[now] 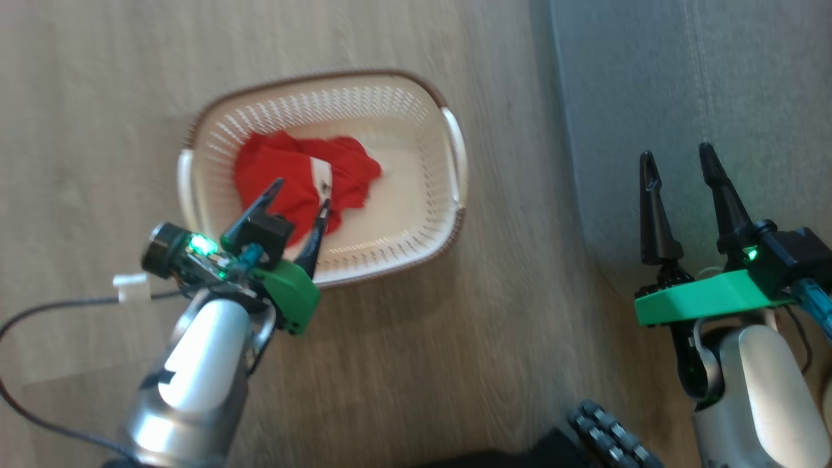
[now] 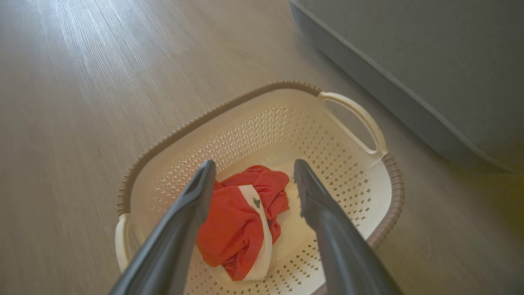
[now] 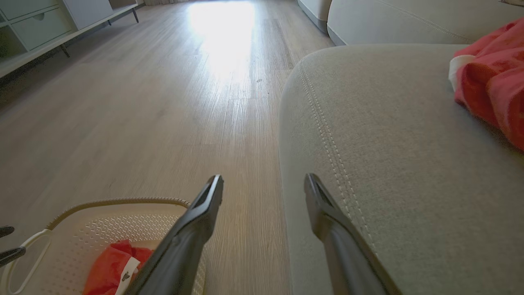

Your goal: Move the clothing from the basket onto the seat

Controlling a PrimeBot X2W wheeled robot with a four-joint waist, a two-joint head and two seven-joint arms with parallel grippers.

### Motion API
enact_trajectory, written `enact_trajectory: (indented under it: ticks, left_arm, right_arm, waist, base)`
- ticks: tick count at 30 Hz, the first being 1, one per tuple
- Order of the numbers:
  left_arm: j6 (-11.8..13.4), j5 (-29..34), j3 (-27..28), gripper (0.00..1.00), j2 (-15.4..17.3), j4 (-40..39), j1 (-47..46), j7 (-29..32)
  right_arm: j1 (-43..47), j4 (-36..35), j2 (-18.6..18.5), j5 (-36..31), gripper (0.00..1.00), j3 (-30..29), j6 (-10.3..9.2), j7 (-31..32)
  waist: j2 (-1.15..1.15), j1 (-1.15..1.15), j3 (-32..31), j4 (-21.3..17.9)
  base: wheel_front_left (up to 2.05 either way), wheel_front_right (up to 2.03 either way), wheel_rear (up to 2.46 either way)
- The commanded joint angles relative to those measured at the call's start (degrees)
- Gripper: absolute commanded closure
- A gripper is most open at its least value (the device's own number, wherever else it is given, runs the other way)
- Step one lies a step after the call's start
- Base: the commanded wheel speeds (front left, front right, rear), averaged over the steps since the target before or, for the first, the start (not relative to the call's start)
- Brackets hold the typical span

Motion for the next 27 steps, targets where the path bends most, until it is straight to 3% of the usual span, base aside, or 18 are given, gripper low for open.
enact_trajectory:
  ticks: [1,10,18,27]
  left_arm:
    - [-0.2,0.5,1.1,0.00,1.3,0.0,-0.8,-0.3]
    - [-0.9,3.2,-1.6,0.00,4.0,12.9,-12.1,-0.3]
    - [0.1,5.8,-3.6,0.00,5.9,28.3,-24.0,2.0]
    - [-2.2,10.3,-9.2,0.00,7.1,37.1,-31.4,8.3]
  right_arm:
    - [0.1,-2.0,0.1,0.5,0.00,1.3,-0.01,-0.4]
    - [-1.2,-3.6,0.2,6.9,0.00,3.0,-0.01,-0.4]
    - [-2.9,-4.8,0.2,10.4,0.00,5.9,-0.01,-0.4]
    - [-3.0,-5.1,0.2,14.6,0.00,7.4,-0.01,-0.4]
  waist:
    - [0.00,-0.02,4.2,-3.5]
    - [0.00,-0.02,11.6,-8.4]
    - [0.00,-0.02,17.3,-12.8]
    - [0.00,-0.02,19.8,-15.4]
  base:
    - [0.00,0.00,0.00]
    - [0.00,0.00,0.00]
    - [0.00,0.00,0.00]
    - [0.00,0.00,0.00]
